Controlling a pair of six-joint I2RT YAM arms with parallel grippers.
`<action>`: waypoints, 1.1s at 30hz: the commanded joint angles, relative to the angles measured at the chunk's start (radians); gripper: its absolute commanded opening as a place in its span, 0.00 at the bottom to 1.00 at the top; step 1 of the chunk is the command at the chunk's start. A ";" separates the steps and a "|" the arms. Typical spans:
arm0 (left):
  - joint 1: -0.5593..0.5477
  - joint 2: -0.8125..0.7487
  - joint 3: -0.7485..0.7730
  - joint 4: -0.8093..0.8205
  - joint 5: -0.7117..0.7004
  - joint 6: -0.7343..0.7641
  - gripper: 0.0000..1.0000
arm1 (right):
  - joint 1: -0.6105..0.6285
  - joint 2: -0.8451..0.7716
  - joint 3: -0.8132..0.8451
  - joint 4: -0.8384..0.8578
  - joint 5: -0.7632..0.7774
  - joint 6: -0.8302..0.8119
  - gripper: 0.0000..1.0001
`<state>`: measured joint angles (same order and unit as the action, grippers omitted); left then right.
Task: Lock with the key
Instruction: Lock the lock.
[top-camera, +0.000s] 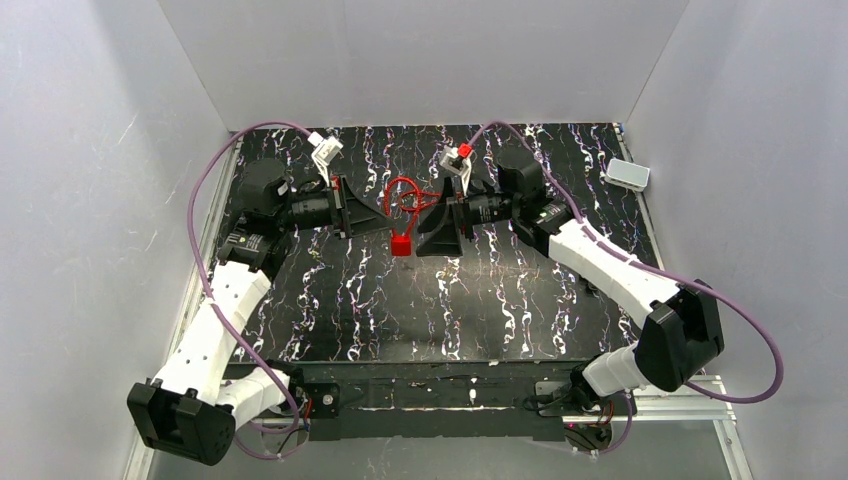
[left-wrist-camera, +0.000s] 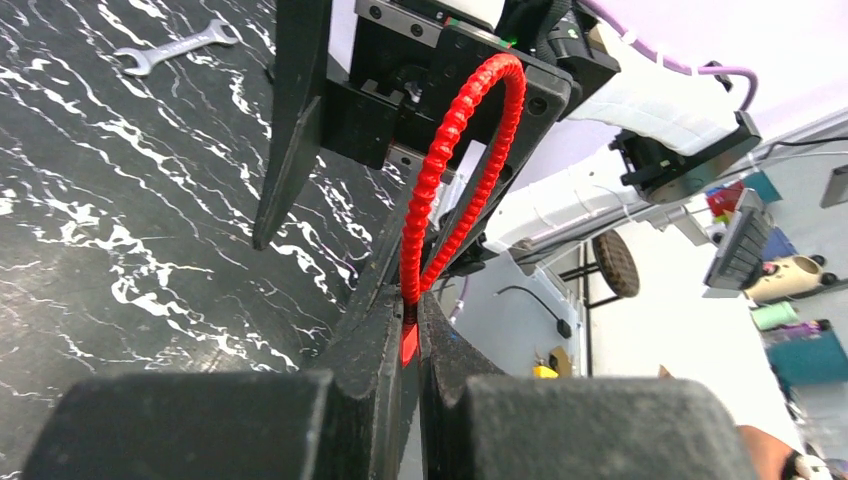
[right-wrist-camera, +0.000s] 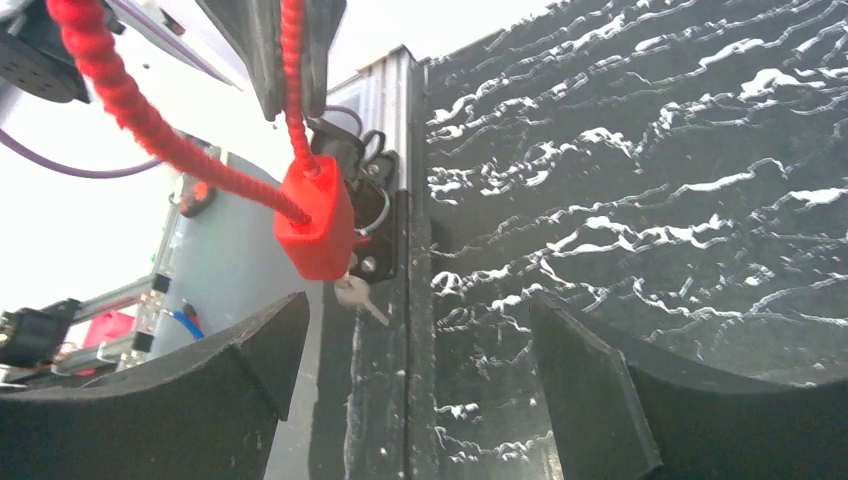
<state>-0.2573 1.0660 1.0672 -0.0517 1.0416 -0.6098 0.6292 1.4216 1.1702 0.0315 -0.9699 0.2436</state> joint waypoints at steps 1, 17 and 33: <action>0.001 0.012 0.030 0.074 0.078 -0.048 0.00 | 0.010 -0.030 -0.037 0.226 -0.045 0.157 0.89; -0.001 0.051 0.030 0.084 0.034 -0.073 0.00 | 0.079 0.034 -0.001 0.340 -0.038 0.248 0.68; -0.016 0.094 0.037 0.082 0.014 -0.090 0.00 | 0.081 0.049 0.037 0.327 -0.002 0.242 0.01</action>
<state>-0.2684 1.1530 1.0672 0.0116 1.0515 -0.7002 0.7033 1.4666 1.1400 0.3161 -0.9794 0.4889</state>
